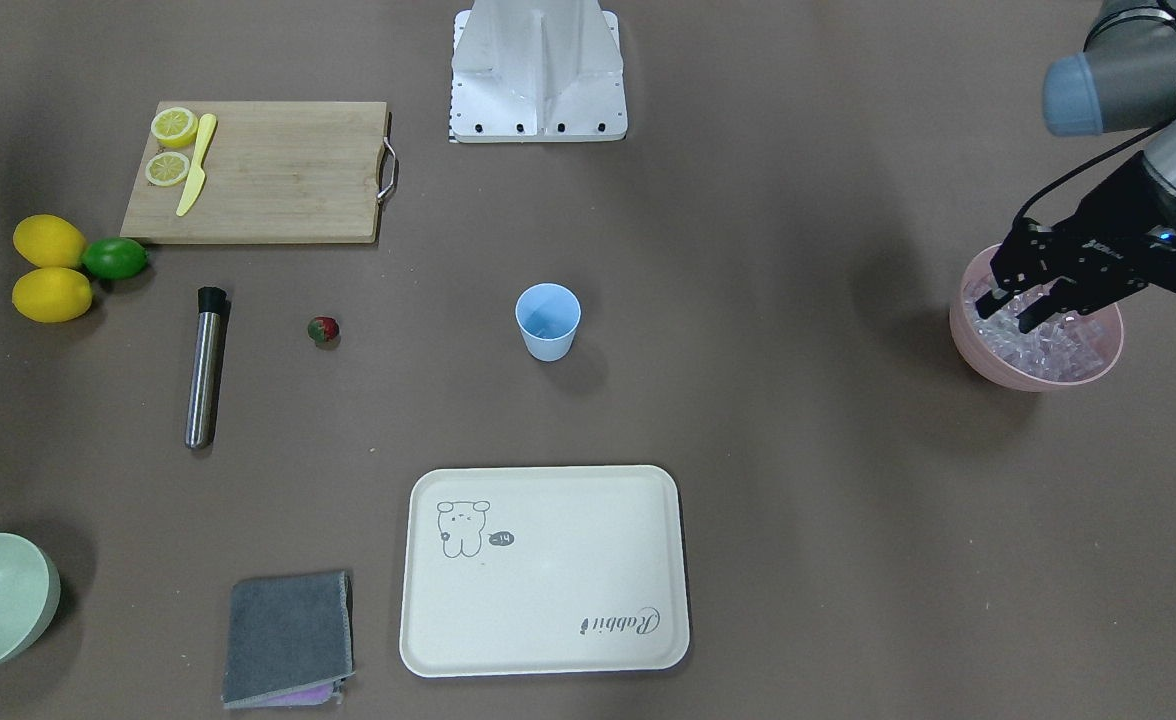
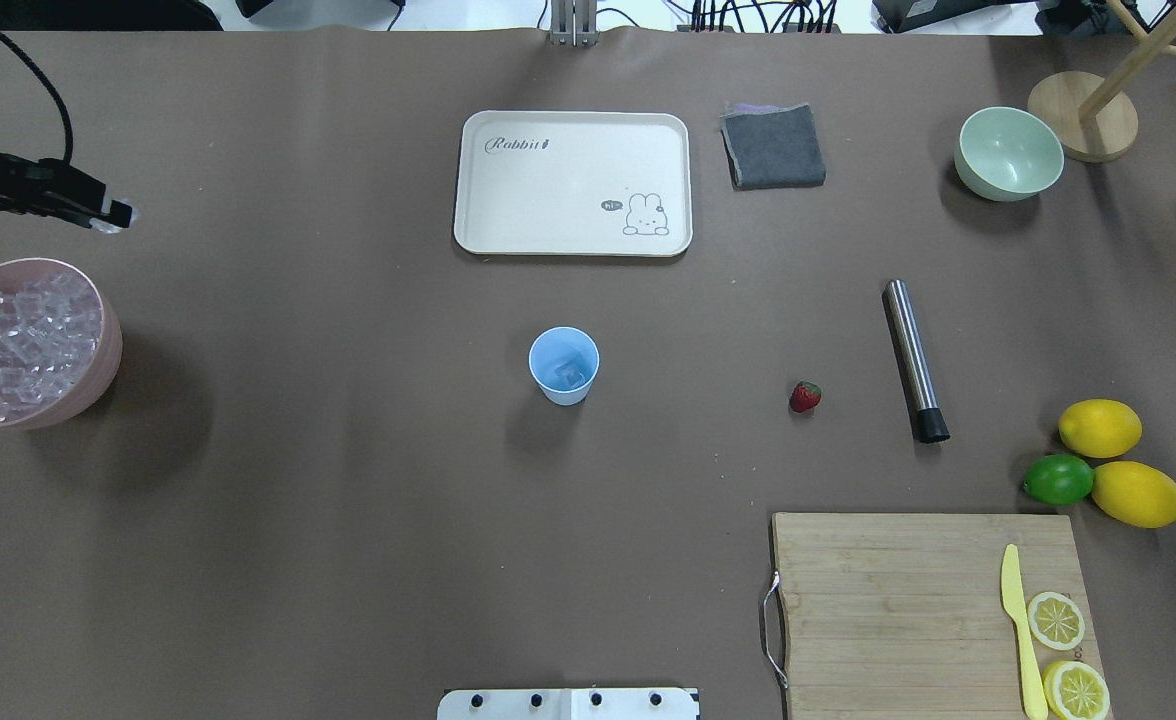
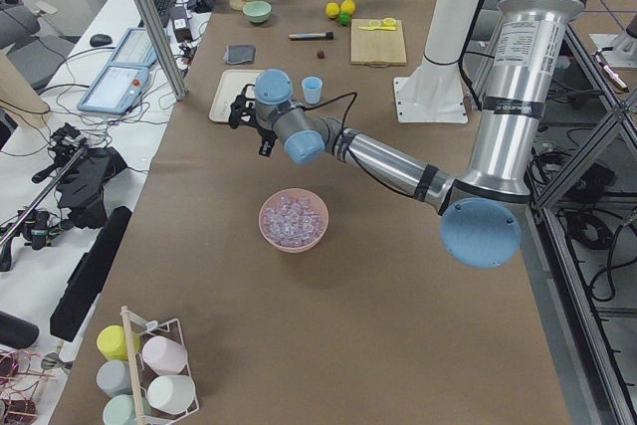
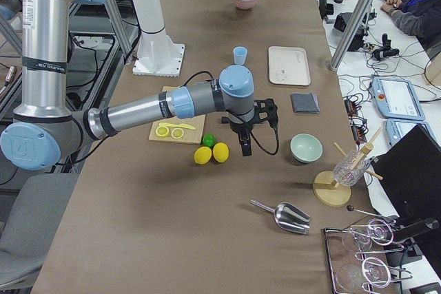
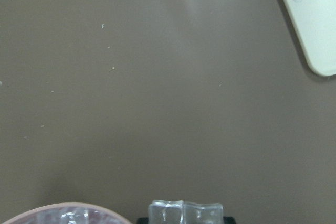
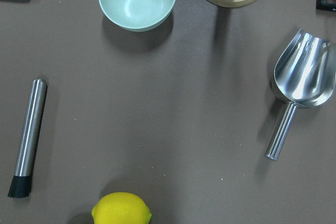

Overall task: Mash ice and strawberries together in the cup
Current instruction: 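Lift the ice cube with the left gripper, carry it into the blue cup, release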

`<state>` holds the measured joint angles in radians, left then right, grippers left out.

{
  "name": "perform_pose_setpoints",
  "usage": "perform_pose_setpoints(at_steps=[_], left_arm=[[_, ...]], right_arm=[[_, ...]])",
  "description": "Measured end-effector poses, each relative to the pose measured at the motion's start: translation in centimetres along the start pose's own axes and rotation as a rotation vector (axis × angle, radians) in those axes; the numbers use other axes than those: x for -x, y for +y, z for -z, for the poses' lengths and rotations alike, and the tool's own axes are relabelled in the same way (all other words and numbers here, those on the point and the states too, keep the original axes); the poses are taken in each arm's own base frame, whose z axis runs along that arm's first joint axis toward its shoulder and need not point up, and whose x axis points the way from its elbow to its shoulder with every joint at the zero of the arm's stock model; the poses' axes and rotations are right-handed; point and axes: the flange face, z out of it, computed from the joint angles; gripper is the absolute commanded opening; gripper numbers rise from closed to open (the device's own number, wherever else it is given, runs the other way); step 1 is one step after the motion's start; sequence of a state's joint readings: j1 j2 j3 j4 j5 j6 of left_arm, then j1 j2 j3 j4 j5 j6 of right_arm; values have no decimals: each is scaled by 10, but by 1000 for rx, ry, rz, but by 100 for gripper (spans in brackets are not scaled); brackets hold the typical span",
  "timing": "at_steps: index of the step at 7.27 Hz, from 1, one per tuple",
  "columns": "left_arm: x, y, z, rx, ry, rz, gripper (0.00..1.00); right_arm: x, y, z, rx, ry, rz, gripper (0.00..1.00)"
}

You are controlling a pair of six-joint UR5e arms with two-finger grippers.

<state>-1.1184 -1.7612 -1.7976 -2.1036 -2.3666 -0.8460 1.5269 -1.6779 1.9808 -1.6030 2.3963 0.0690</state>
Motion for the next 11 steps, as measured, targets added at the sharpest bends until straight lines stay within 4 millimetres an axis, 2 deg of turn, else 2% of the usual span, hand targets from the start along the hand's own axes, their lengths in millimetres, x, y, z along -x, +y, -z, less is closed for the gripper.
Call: perform_pose_setpoints(at_steps=[1, 3, 5, 6, 8, 9, 11], left_arm=[[-43, -3, -21, -10, 19, 58, 0], [-136, 6, -71, -34, 51, 138, 0], [-227, 35, -118, -75, 89, 207, 0], [-265, 56, -139, -102, 103, 240, 0], [-322, 95, -166, -144, 134, 296, 0], [-342, 111, -175, -159, 147, 315, 0], [-354, 124, -185, -172, 146, 329, 0]], right_arm=[[1, 0, 0, 0, -1, 0, 100], [1, -1, -1, 1, -2, 0, 100], [2, -1, -1, 1, -2, 2, 100], [2, -1, -1, 1, -2, 3, 100], [1, 0, -1, 2, -2, 6, 100], [1, 0, -1, 3, -2, 6, 100], [1, 0, -1, 3, -2, 7, 100]])
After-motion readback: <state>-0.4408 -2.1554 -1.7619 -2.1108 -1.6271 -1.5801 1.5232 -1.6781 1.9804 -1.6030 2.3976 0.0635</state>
